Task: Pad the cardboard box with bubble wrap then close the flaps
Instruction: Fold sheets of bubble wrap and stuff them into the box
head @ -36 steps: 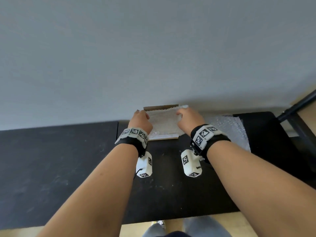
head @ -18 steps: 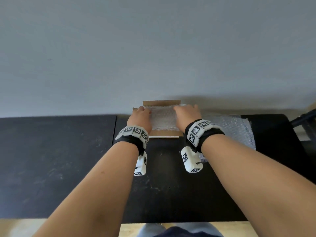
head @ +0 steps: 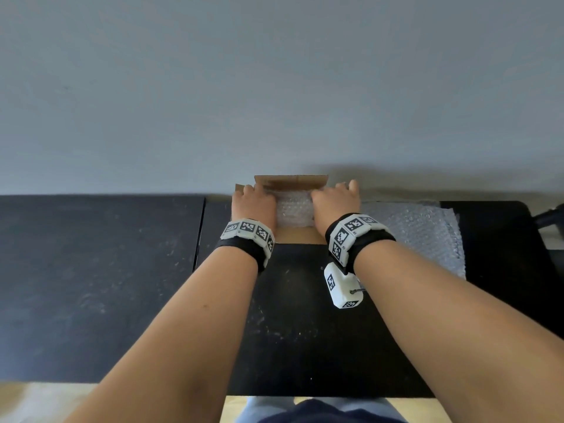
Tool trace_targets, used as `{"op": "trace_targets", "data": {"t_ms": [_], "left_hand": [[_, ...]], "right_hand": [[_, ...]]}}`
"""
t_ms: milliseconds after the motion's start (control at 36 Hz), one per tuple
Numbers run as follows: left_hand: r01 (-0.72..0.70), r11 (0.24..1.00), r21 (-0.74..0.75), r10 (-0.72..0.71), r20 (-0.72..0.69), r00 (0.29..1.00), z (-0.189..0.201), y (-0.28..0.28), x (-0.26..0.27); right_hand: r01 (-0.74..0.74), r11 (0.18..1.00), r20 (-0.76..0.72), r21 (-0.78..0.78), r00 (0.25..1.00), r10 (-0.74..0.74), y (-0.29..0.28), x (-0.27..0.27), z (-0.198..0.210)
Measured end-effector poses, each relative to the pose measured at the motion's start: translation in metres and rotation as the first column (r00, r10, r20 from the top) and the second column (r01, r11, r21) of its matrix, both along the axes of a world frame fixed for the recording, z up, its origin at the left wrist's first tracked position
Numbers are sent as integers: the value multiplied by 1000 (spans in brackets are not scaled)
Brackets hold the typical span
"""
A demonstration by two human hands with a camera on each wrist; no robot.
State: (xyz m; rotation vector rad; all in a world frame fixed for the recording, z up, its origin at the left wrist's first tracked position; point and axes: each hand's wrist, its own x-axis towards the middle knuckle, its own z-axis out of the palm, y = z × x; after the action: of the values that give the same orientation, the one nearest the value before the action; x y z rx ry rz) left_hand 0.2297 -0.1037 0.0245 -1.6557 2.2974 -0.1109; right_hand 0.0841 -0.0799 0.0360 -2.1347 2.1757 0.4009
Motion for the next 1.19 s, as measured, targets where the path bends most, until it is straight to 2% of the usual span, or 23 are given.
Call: {"op": "trace_targets", "data": {"t_ms": [111,194,389,472,556,611,694,833,1000,1194], "left_hand": [[19,1000,20,-20,66,998,2,-3,-3],[25,999,30,-27,62,998,2,-4,-1],[6,1000,21,-4,-91,996,4,0,9],[45,999,-17,-48,-191,980,10,1,13],[105,992,-65,-117,-243,963,15,1,15],[140,987,-74,-155,-258,954,17,2,15],[185,981,-64,-195,-232,953,17,3,14],[207,978,-24,-208,-100,973,13,6,9],[195,981,9,-194,-44,980,3,1,7],[148,987,55,-145,-55,988,-6,-11,3]], "right_hand": [[11,1000,23,-6,1000,-11,1,1,-3],[32,999,57,-15,998,-31,3,0,-2],[80,997,171,14,982,-81,7,-2,6],[88,996,187,-27,979,-81,9,-4,16],[43,994,161,-101,987,-26,11,-6,25],[-42,991,118,-130,991,57,13,-6,30],[-161,977,28,-141,986,166,17,-4,34],[-218,973,-59,-74,975,214,21,-2,38],[-176,984,-87,12,980,177,17,0,35],[-139,986,-81,88,986,146,7,8,21]]}}
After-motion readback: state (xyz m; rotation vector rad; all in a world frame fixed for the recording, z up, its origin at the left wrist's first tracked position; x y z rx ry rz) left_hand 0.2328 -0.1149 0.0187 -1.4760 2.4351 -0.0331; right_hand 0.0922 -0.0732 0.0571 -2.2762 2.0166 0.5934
